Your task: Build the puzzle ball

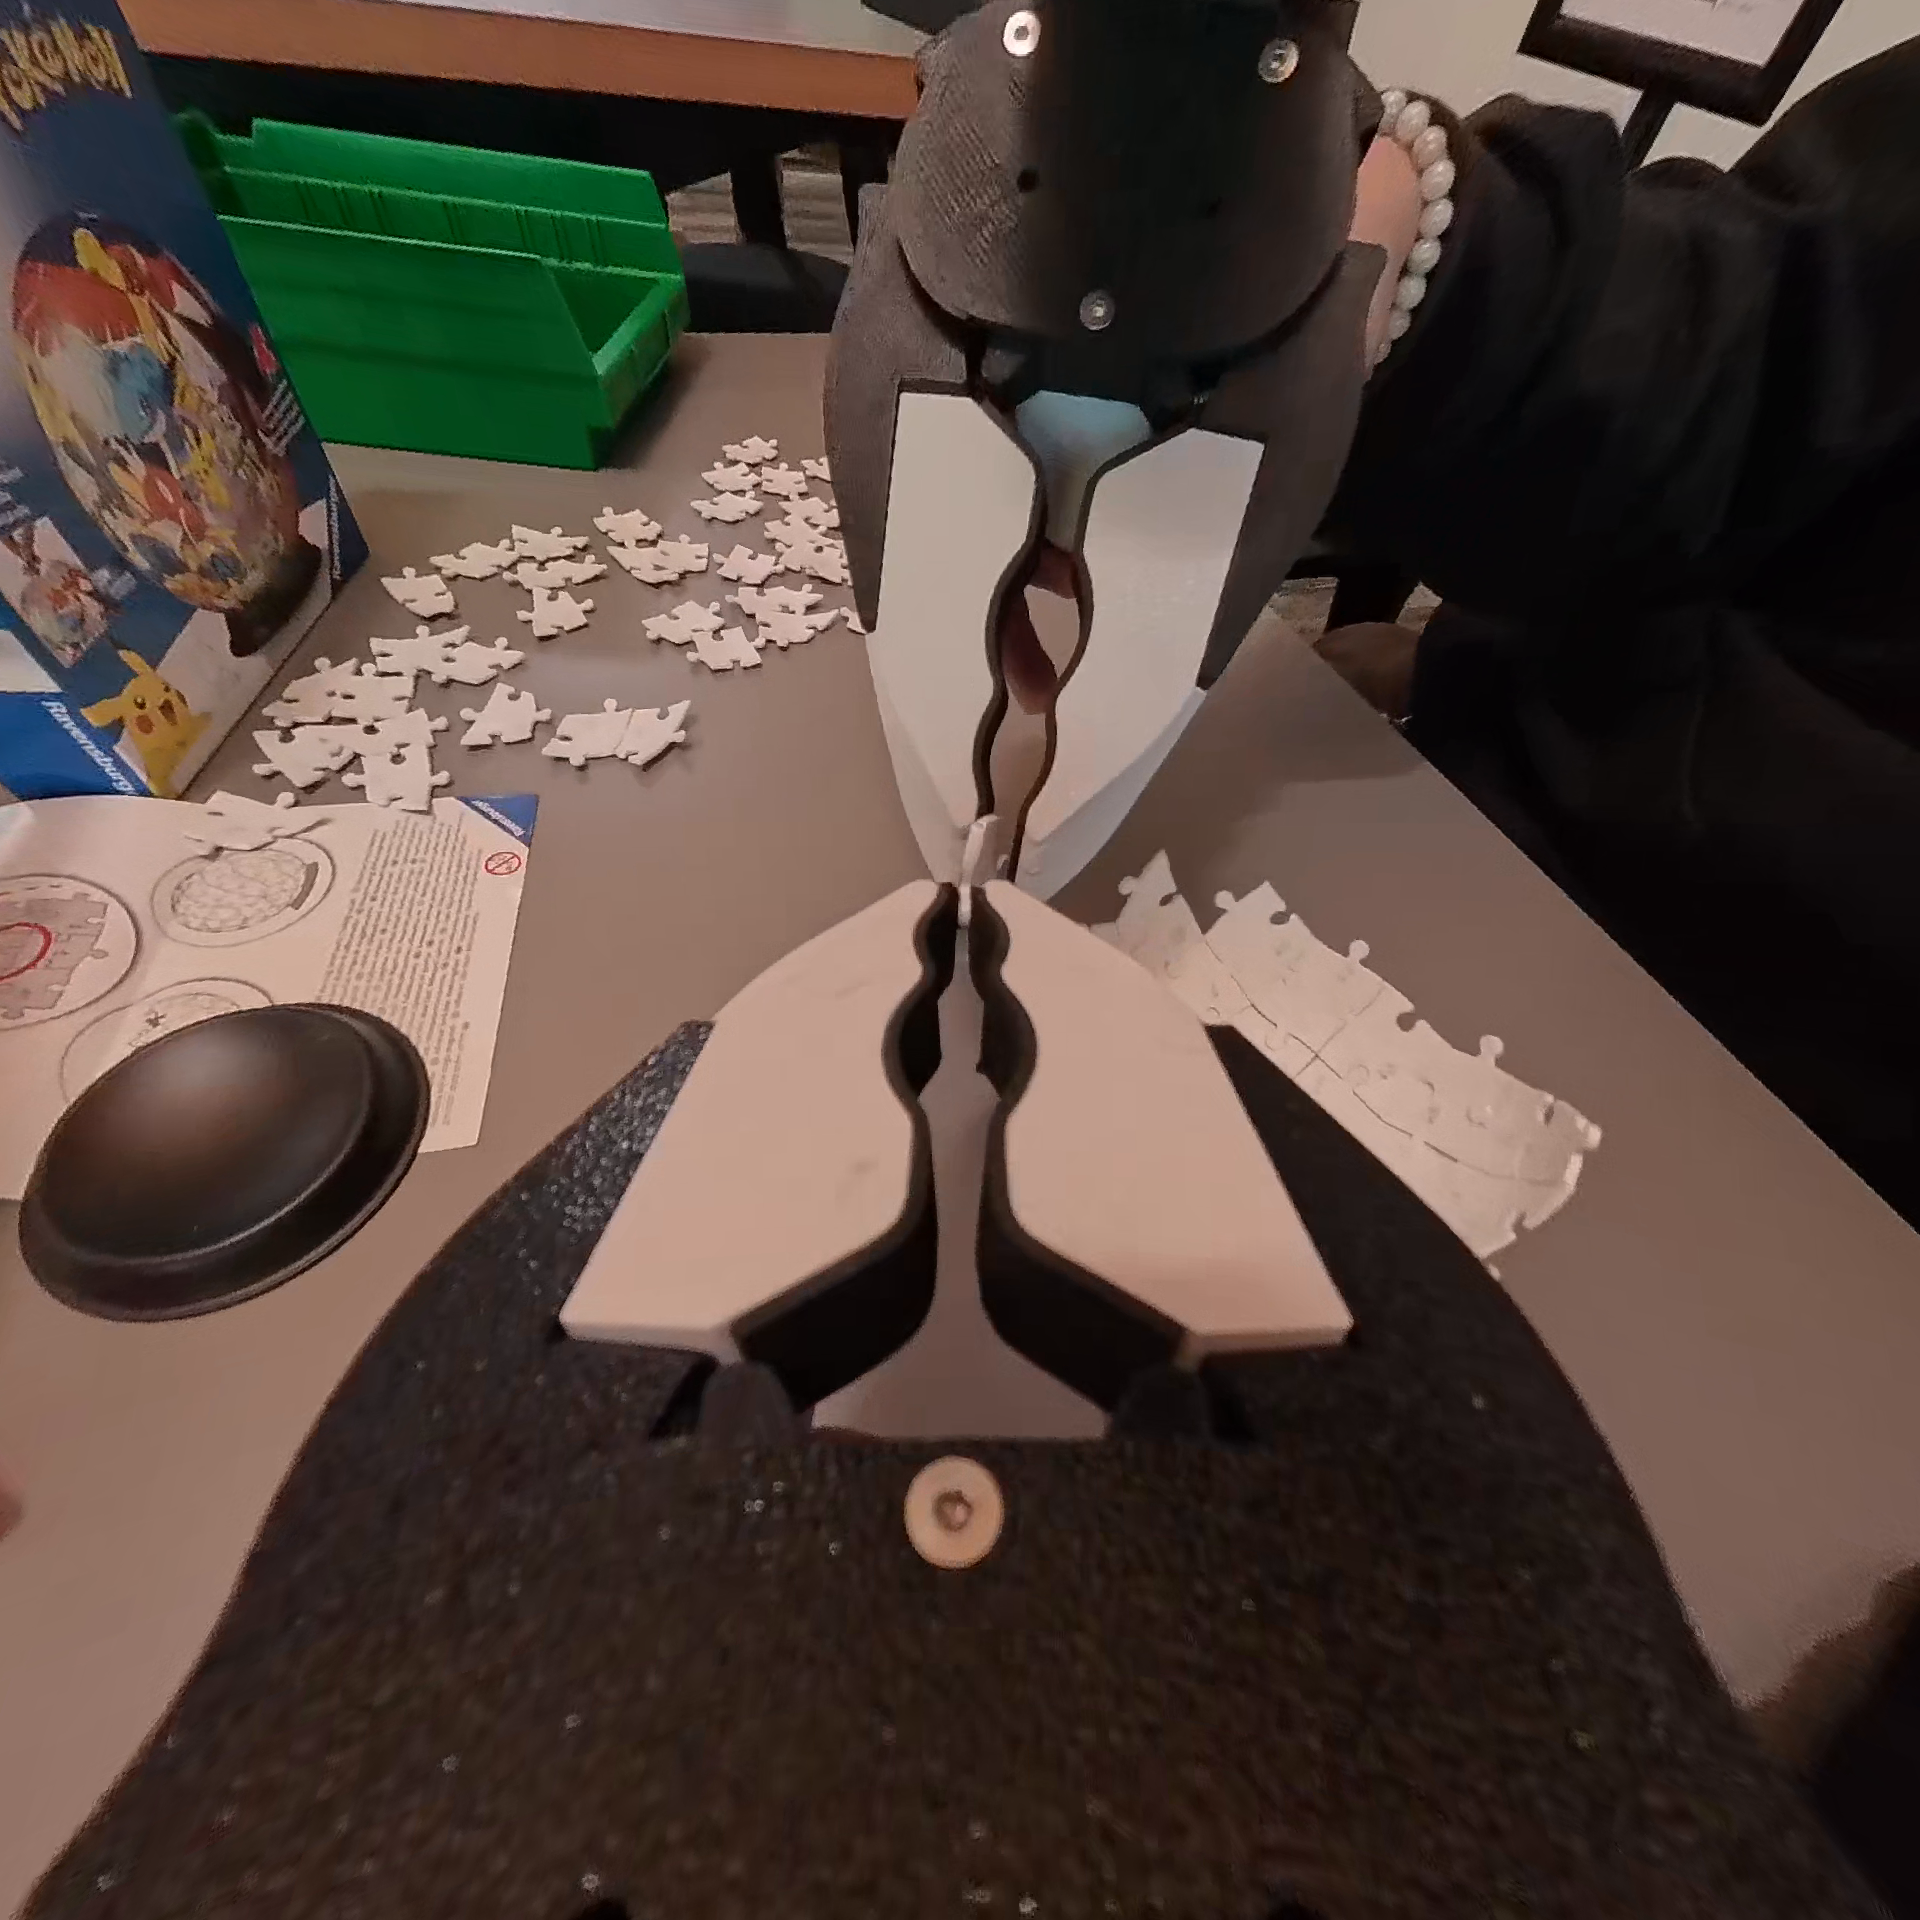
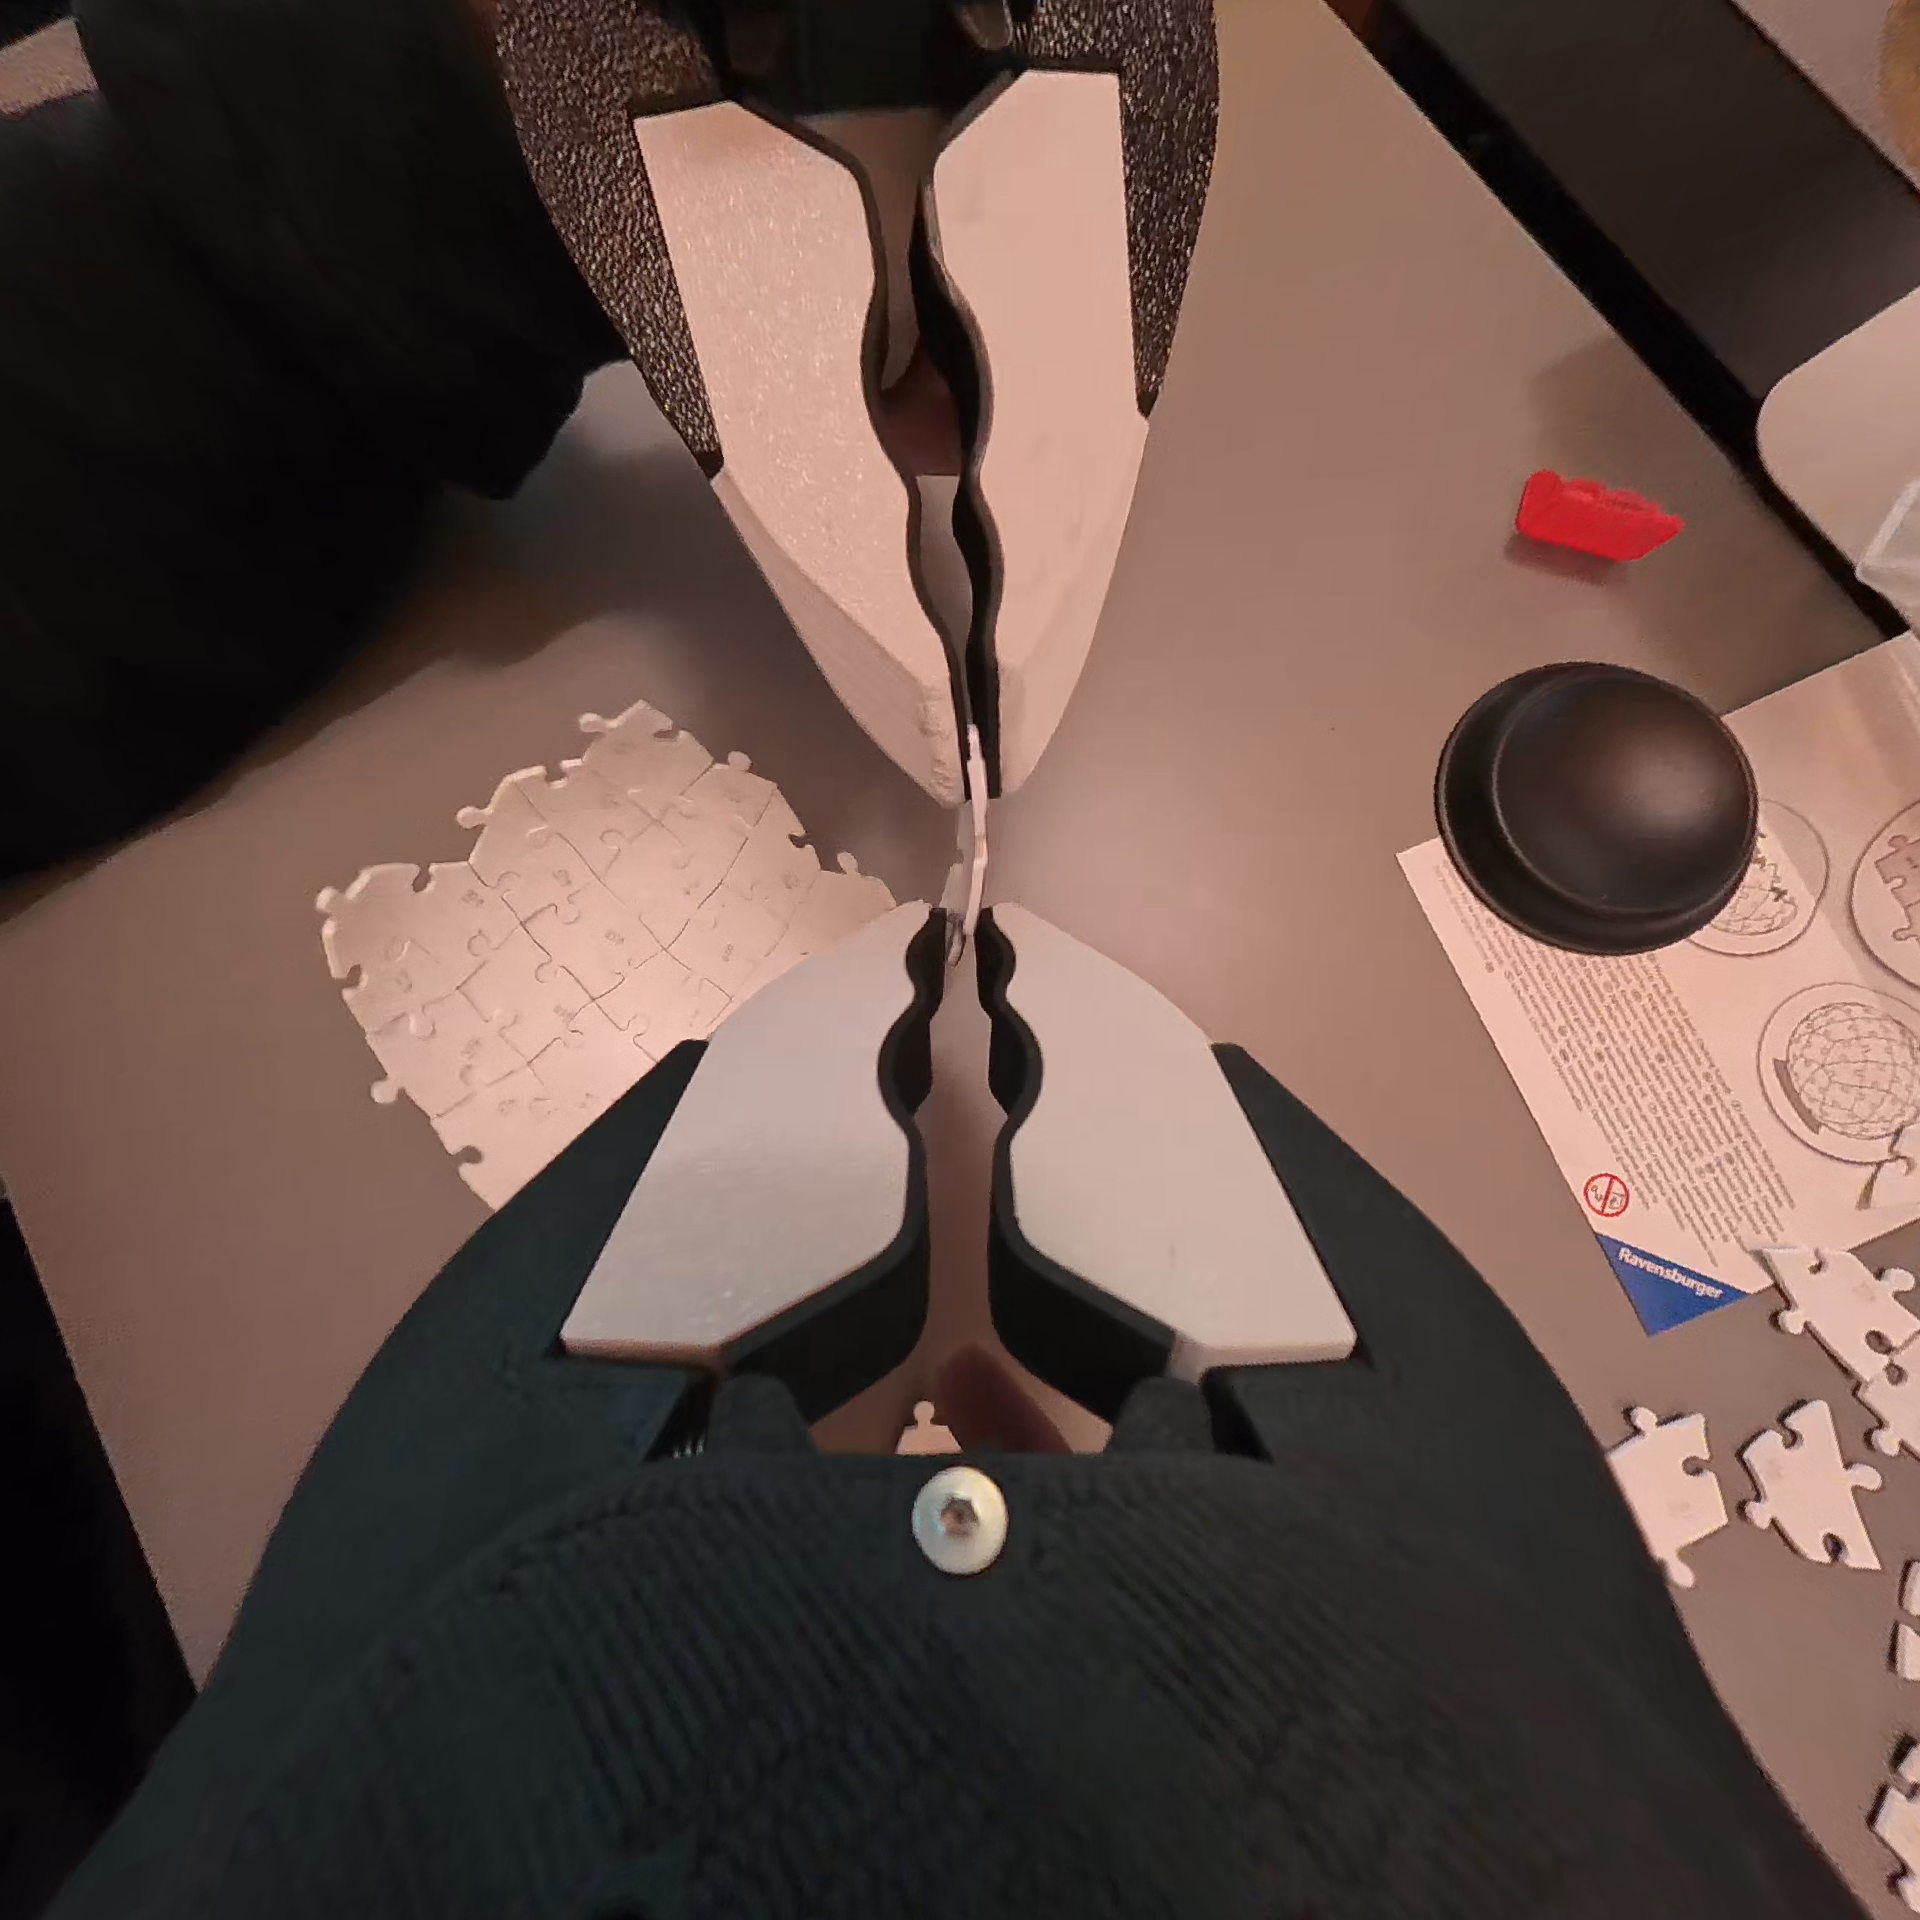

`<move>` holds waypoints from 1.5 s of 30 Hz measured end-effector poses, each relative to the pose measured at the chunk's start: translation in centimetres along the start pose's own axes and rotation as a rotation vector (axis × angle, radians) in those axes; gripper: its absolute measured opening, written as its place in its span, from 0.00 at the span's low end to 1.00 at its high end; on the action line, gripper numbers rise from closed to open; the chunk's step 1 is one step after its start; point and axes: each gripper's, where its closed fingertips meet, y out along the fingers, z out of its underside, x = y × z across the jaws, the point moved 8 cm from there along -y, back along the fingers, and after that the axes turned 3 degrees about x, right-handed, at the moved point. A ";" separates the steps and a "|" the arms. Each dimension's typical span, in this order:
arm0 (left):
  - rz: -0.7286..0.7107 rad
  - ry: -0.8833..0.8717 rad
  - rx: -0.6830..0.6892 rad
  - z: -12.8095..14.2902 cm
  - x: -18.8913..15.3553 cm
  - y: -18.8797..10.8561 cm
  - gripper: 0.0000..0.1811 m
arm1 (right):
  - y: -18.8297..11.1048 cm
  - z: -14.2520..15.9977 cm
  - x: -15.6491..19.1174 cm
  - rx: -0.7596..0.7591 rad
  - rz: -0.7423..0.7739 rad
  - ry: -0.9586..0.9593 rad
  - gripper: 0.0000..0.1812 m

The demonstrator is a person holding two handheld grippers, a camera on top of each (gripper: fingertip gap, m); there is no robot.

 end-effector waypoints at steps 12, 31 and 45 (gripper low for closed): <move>-0.044 0.098 0.183 -0.6 -1.4 1.2 0.04 | 0.3 1.1 0.6 0.087 0.020 -0.007 0.01; 0.020 0.066 0.187 0.2 -1.1 1.3 0.01 | 1.4 4.0 3.9 0.118 0.040 0.152 0.20; 0.076 0.043 0.255 0.7 -1.5 2.1 0.01 | -1.6 4.9 4.9 0.155 0.092 0.139 0.19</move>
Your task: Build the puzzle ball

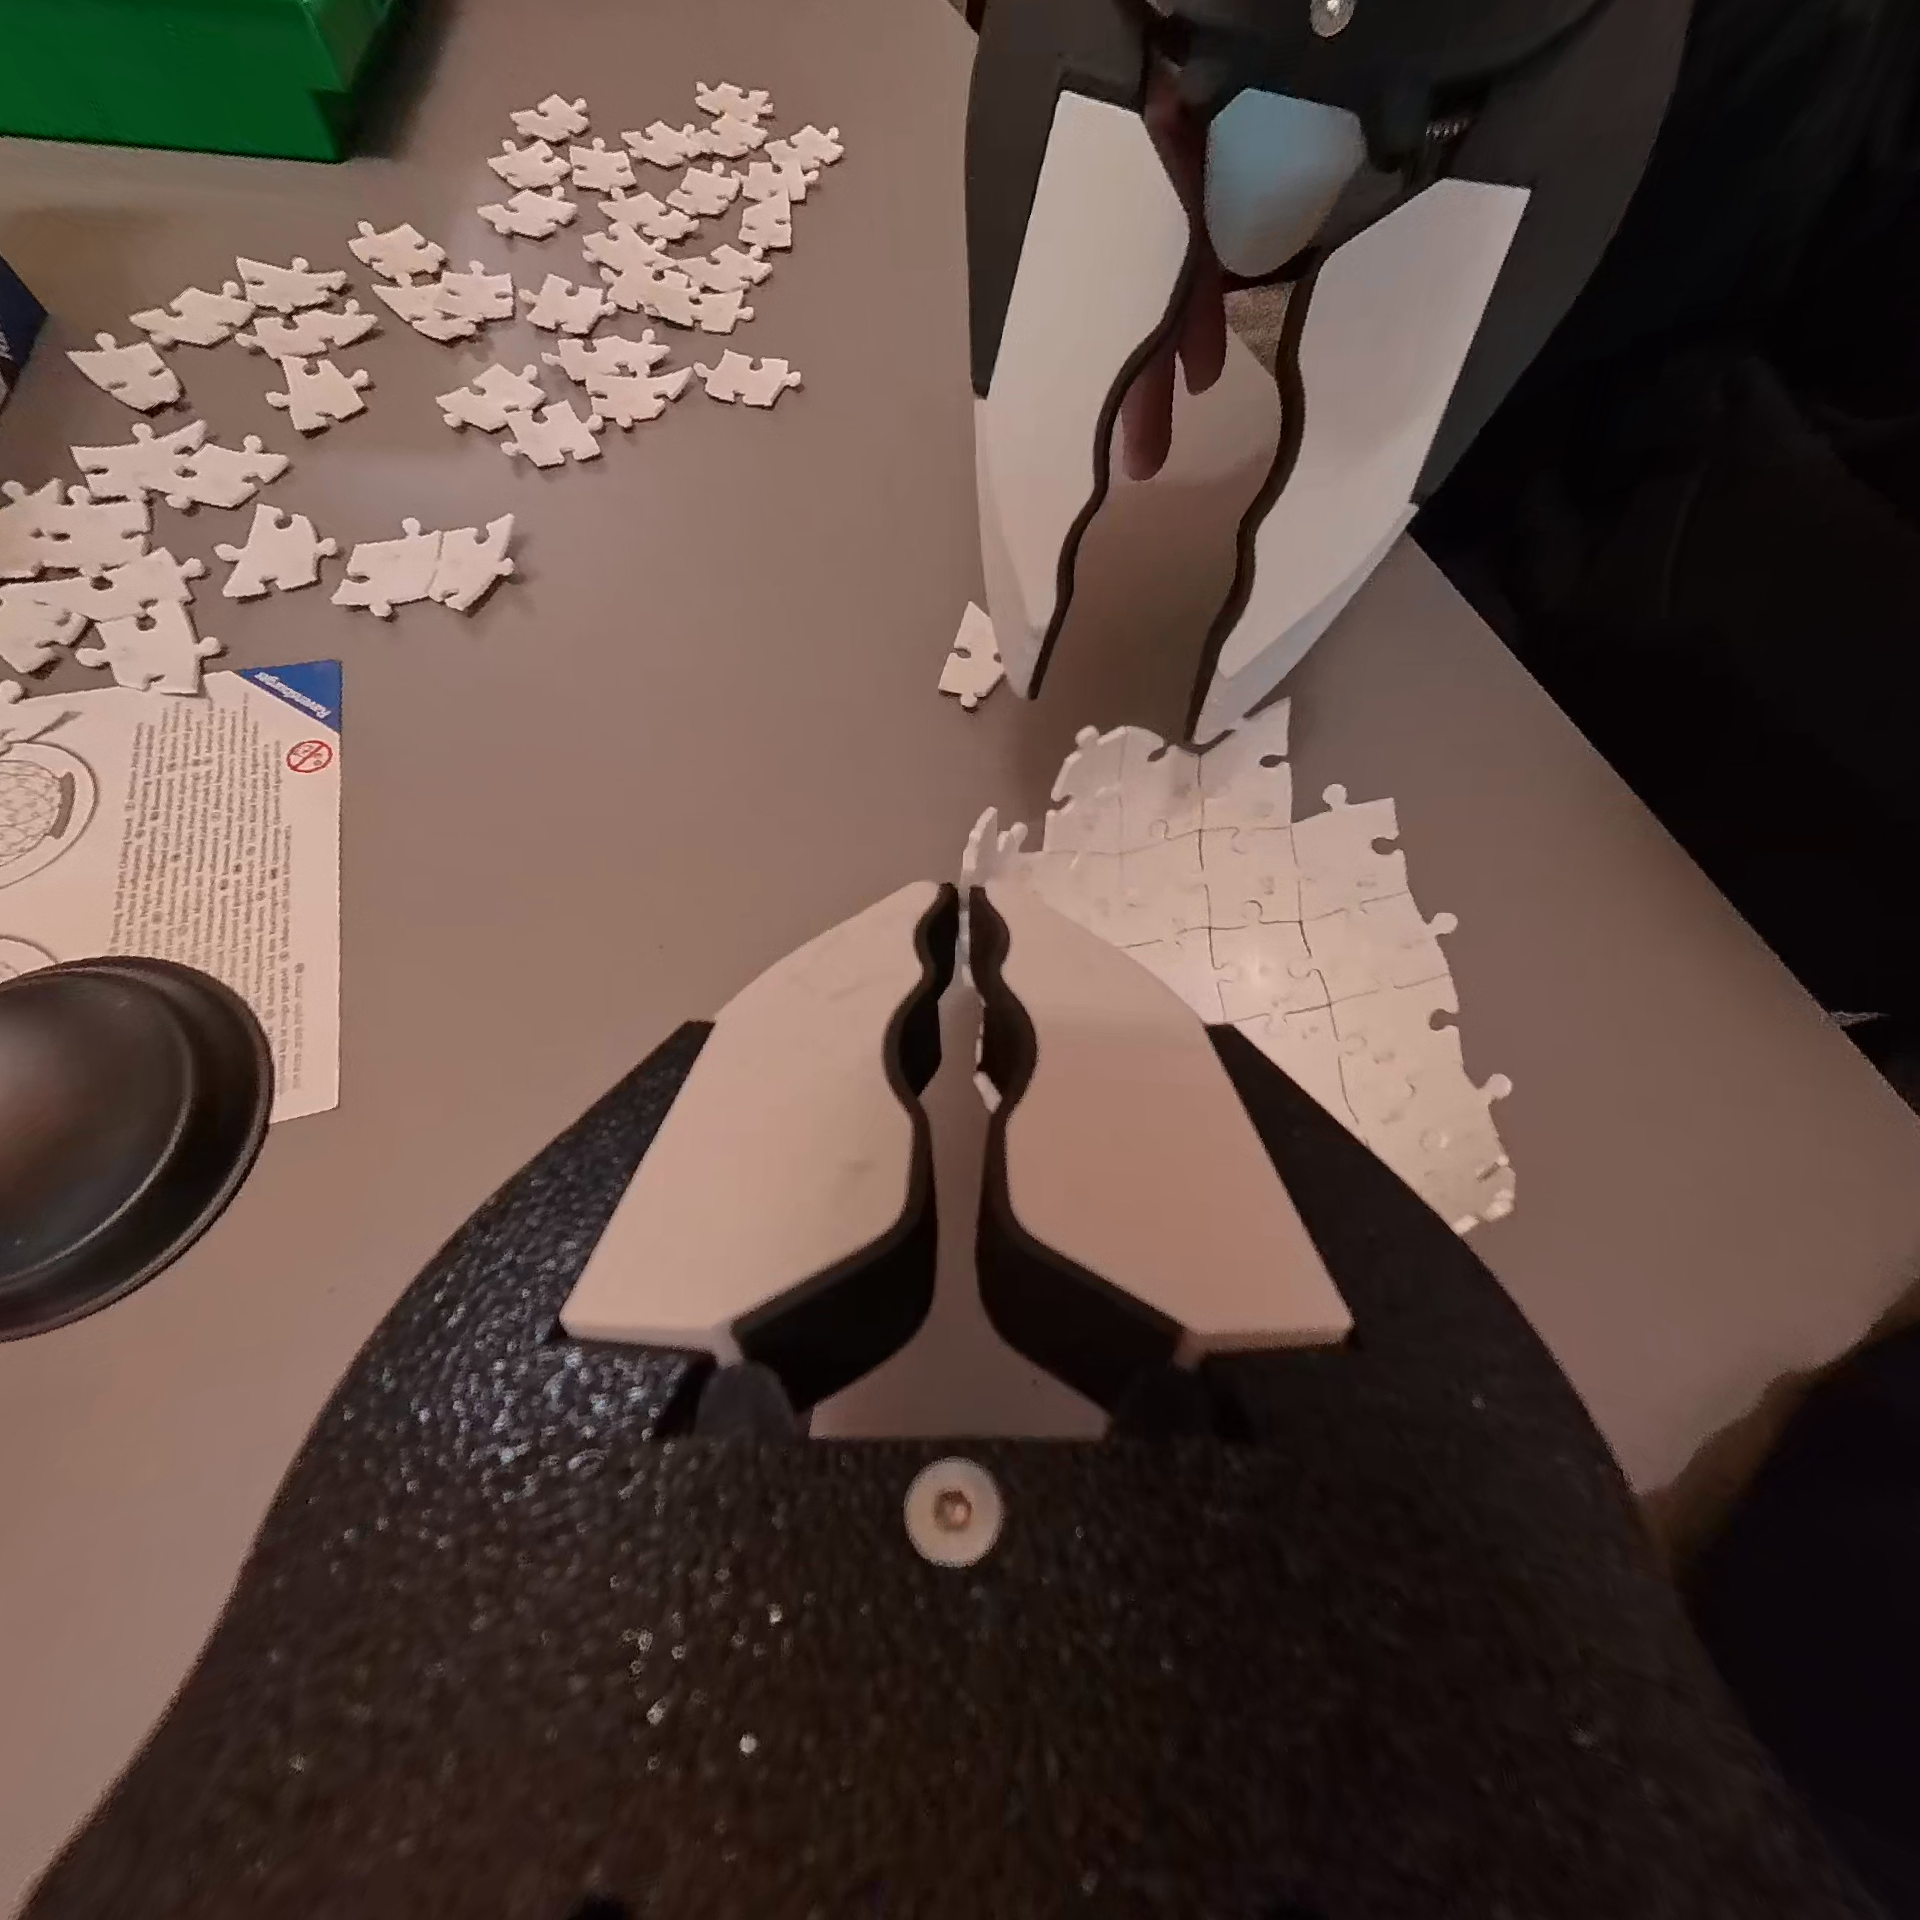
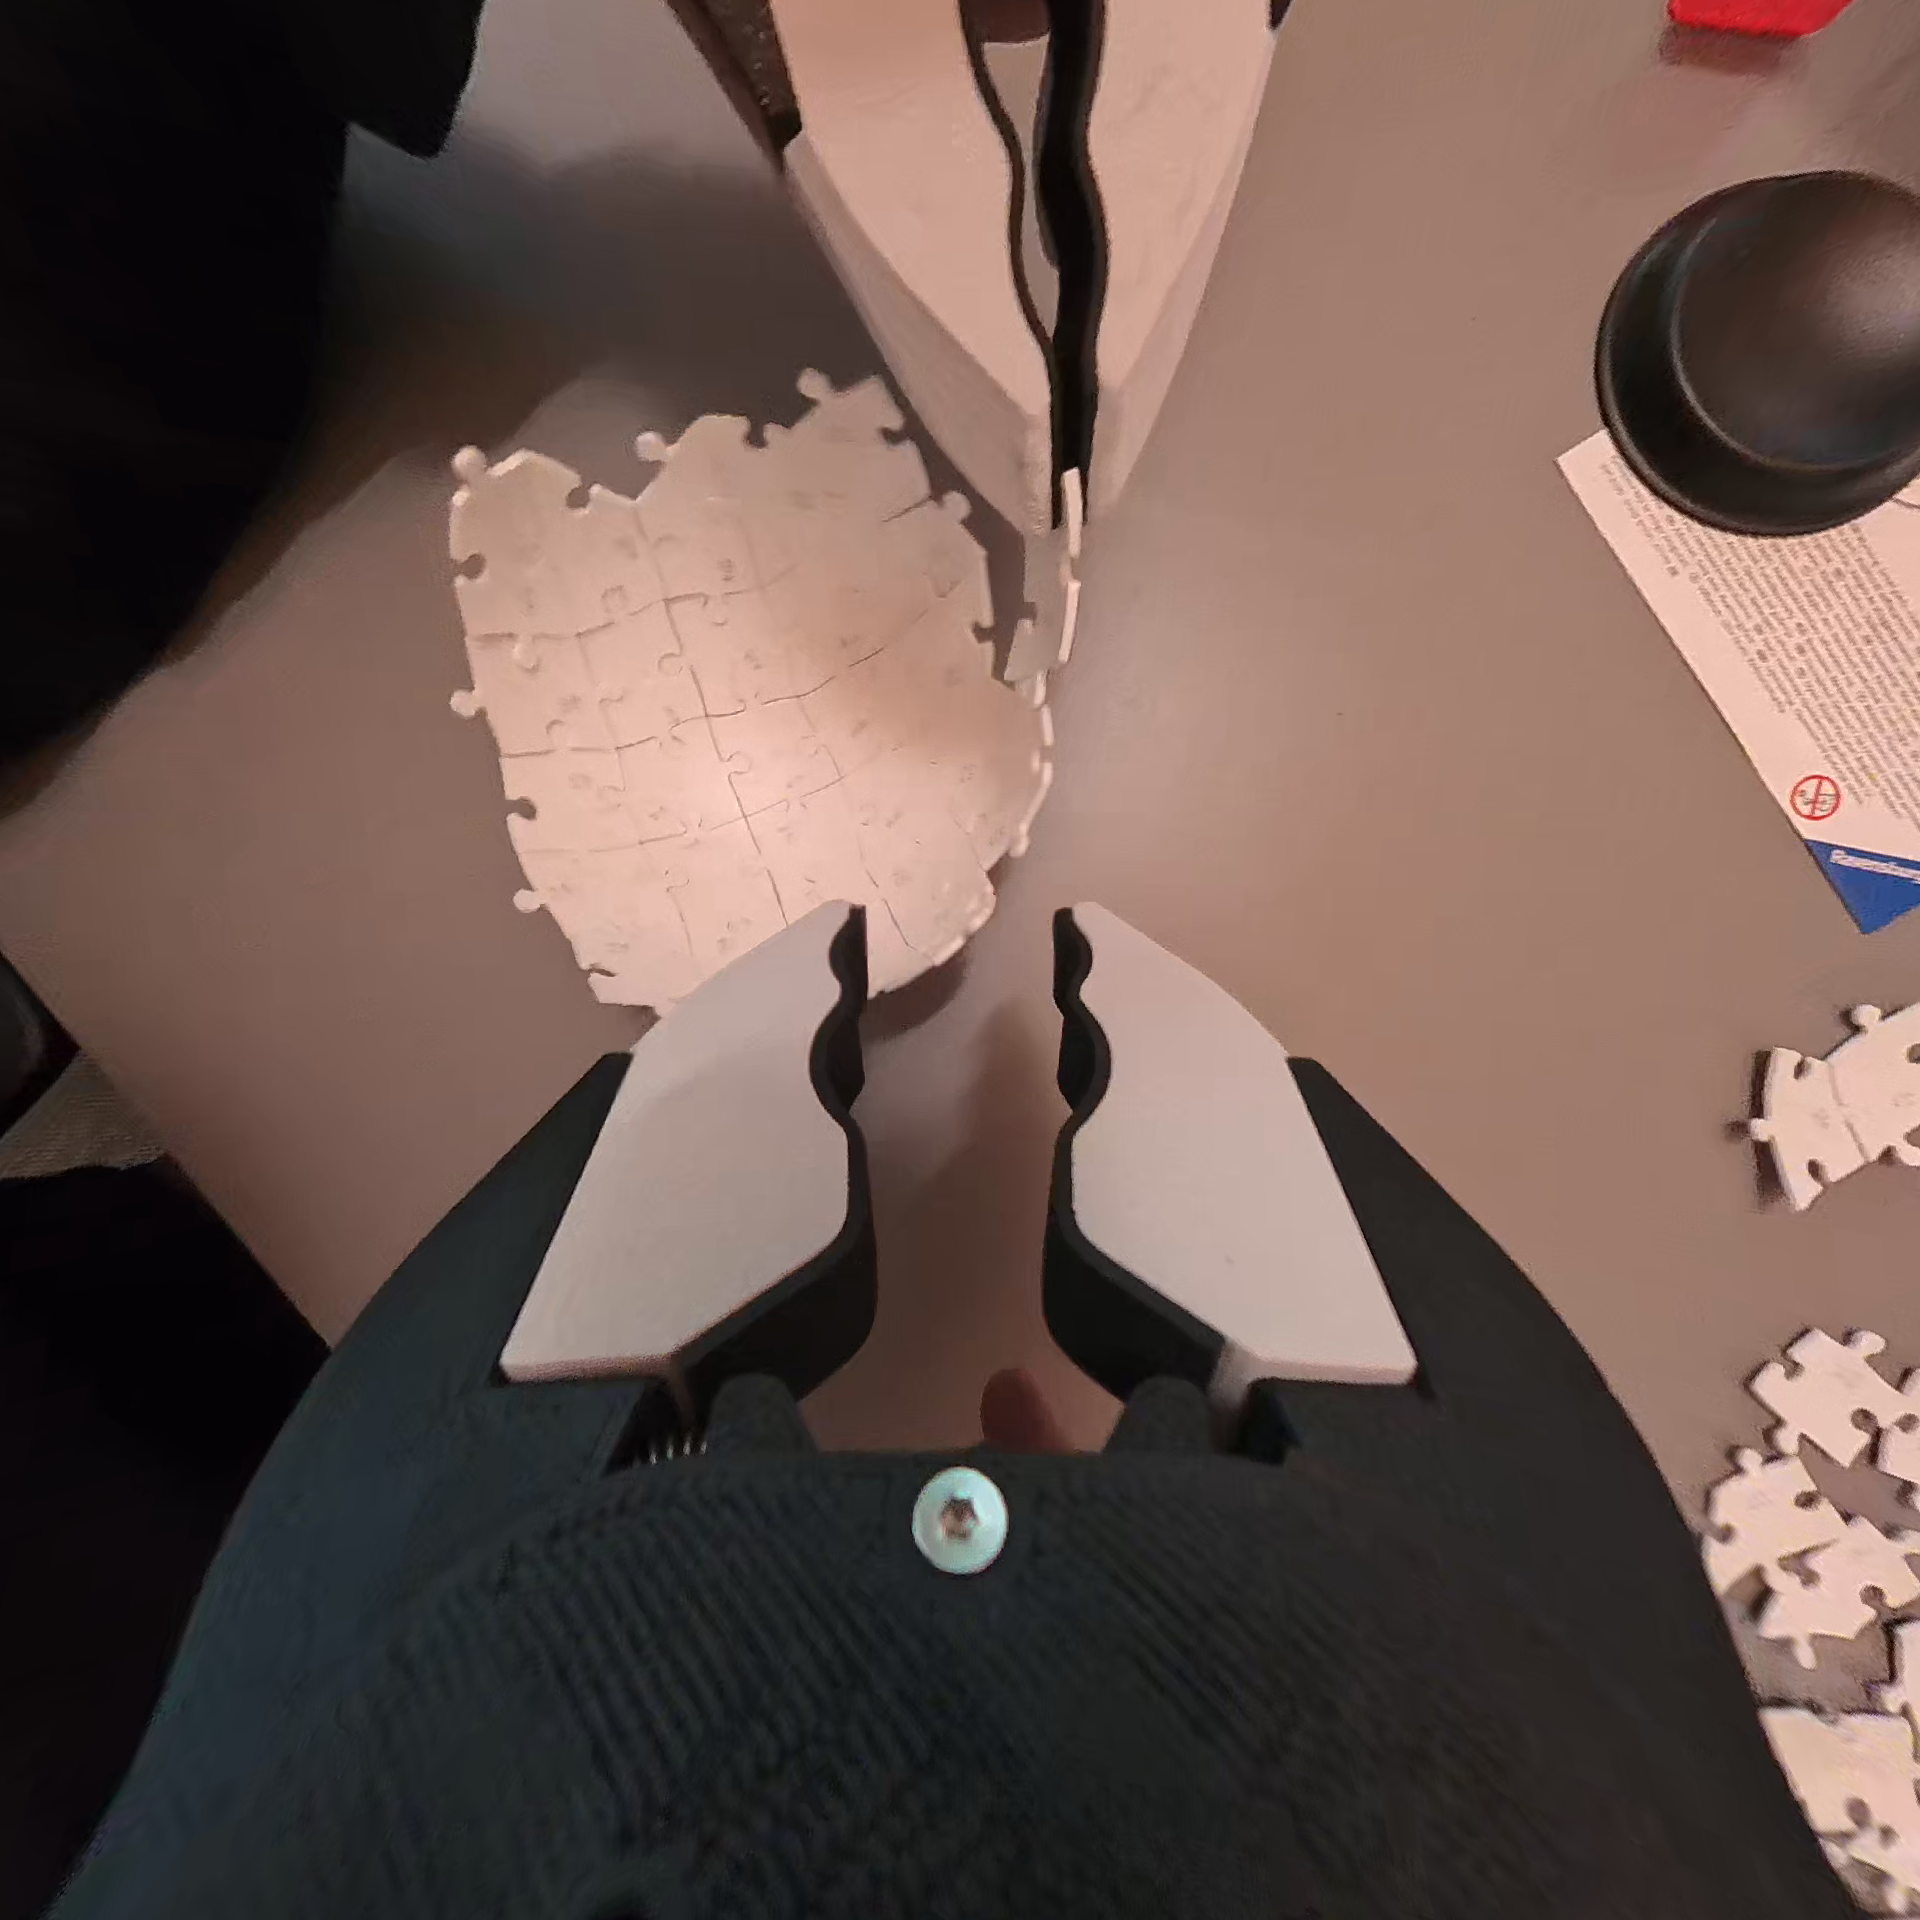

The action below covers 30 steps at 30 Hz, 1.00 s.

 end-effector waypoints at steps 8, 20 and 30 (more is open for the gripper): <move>0.017 -0.008 0.044 0.4 -0.2 0.2 0.01 | 1.3 1.2 -0.1 0.061 0.019 -0.040 0.20; 0.014 -0.010 0.050 0.2 -0.2 0.2 0.01 | 1.6 0.8 -1.9 0.001 0.098 -0.059 0.20; 0.046 -0.003 0.020 0.6 0.1 1.0 0.01 | 2.1 0.2 -0.9 -0.073 -0.009 0.027 0.17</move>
